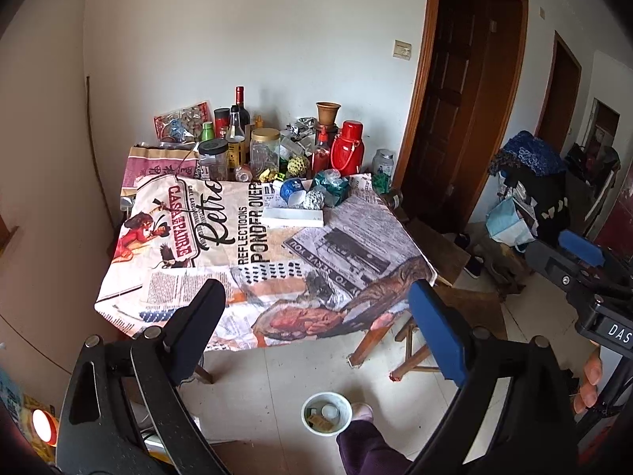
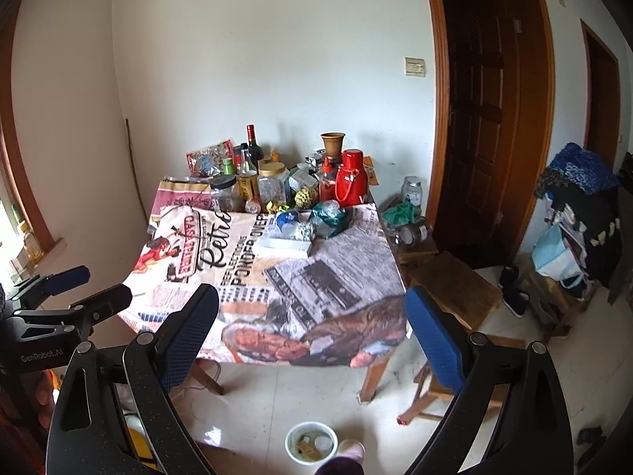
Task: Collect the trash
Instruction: 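Raise both empty tools back toward the table, then grasp the crumpled aluminium foil ball with the right tool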
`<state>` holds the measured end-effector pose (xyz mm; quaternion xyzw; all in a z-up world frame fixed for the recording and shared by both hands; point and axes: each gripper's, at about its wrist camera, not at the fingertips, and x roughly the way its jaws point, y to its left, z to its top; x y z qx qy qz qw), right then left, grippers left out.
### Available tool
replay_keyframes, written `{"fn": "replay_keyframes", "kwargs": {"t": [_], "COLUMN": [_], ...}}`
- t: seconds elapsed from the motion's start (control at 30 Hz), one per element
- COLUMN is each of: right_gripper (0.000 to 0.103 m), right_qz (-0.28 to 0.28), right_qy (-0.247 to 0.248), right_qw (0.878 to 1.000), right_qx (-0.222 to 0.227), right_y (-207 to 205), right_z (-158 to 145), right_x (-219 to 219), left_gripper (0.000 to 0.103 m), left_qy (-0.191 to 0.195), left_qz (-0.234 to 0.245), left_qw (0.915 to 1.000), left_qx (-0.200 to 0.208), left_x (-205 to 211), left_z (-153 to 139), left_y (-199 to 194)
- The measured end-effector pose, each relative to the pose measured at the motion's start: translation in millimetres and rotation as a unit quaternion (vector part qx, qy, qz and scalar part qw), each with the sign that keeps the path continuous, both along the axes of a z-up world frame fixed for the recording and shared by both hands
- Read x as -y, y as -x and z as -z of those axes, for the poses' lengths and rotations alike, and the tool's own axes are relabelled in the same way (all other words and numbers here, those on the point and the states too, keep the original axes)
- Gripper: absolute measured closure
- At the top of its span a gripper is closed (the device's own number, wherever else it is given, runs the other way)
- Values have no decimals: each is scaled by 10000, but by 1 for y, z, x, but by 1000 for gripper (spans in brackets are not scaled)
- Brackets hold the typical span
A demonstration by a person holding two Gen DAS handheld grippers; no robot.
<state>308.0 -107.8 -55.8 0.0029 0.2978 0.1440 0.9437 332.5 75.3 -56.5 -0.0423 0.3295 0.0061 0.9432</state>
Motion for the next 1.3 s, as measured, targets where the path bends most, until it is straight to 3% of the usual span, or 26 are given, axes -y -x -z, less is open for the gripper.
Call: {"fn": "replay_keyframes", "kwargs": {"t": [0.43, 0.6, 0.93, 1.3], "right_gripper": [9, 9, 9, 9], "right_qz": [-623, -690, -779, -328], "right_qy": [-17, 101, 89, -1], "right_qw": [9978, 9973, 9956, 9901], "right_qx": [243, 226, -518, -1363], "right_y": [-114, -158, -228, -298], "right_z": [-19, -17, 17, 72], "right_x": [31, 40, 18, -60], "left_gripper": [9, 9, 9, 9], "left_qy": [189, 120, 198, 315], "left_qz": [-518, -811, -1077, -604], "left_qw": [9981, 9966, 9928, 9930], "left_qx": [256, 75, -487, -960], "left_x": [27, 32, -5, -95], "left_z": [-20, -8, 26, 65], "left_y": [-130, -172, -230, -327]}}
